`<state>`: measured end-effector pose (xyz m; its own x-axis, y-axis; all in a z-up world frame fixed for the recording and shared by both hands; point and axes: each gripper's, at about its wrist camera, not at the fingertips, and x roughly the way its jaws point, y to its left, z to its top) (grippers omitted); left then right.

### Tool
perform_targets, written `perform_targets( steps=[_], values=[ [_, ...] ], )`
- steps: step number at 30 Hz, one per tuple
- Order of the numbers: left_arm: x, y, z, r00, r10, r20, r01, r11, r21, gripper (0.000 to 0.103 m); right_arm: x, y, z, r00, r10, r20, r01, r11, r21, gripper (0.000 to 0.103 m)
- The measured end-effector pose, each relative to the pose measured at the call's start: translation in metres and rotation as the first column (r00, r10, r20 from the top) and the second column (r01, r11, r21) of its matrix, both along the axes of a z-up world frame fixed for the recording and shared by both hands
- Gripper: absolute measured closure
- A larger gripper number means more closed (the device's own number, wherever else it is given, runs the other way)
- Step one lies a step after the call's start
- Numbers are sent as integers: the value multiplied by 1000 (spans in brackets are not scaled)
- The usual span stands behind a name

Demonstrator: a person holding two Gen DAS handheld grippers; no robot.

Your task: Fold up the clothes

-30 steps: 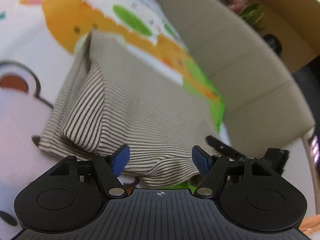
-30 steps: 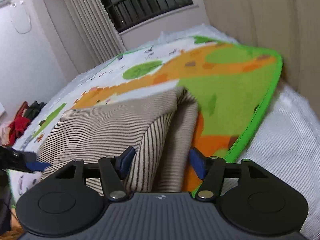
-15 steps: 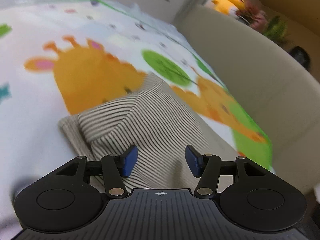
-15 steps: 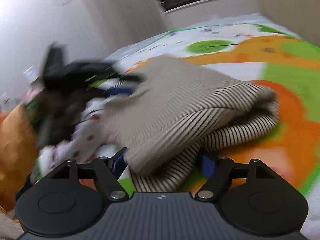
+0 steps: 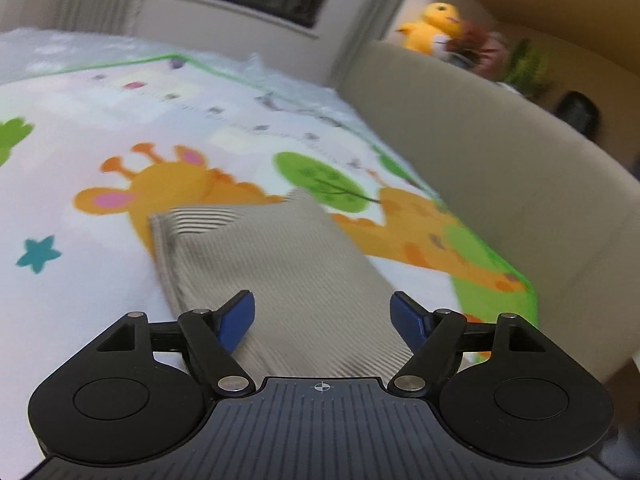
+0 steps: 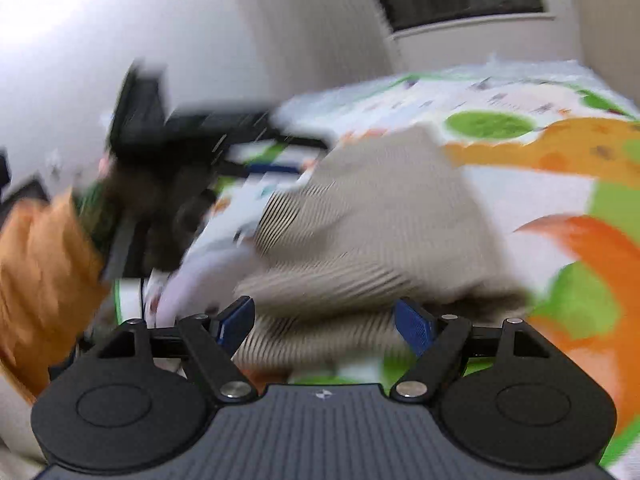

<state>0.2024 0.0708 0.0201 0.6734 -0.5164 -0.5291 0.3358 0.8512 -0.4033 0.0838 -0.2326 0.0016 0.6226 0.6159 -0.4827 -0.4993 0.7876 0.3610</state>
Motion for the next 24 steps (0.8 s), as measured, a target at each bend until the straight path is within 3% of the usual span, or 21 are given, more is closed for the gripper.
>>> perform_targets(
  steps=[3,5,8,10,13,16,18,24],
  values=[
    [-6,-7,-5,997,-78,-21,77,995,-60,18,7,-29,15,993,-105,50,105,994,11,33],
    [-7,-16,-16,992,-113,-57,109,991,-74,17,22,-38,18,985,-154,75,156,988,-15,53],
    [-8,-28,-37,989,-110,-101,109,994,-11,17,47,-36,8,981,-176,80,182,981,-73,54],
    [-13,-31,-42,990,-113,-80,116,993,22,17,58,-24,-7,986,-156,49,161,980,-118,54],
    [-19,-37,-42,991,-121,-53,125,988,86,17,51,0,-31,993,-114,7,114,982,-150,55],
    [-25,-37,-42,991,-130,-41,135,982,135,14,41,7,-34,997,-76,-25,72,989,-133,54],
    [-27,-37,-43,989,-143,-32,146,978,150,13,34,8,-34,998,-55,-40,50,992,-119,54],
    [-26,-33,-44,989,-149,-25,151,980,133,12,21,14,-30,999,-43,1,42,978,-203,53]
  ],
)
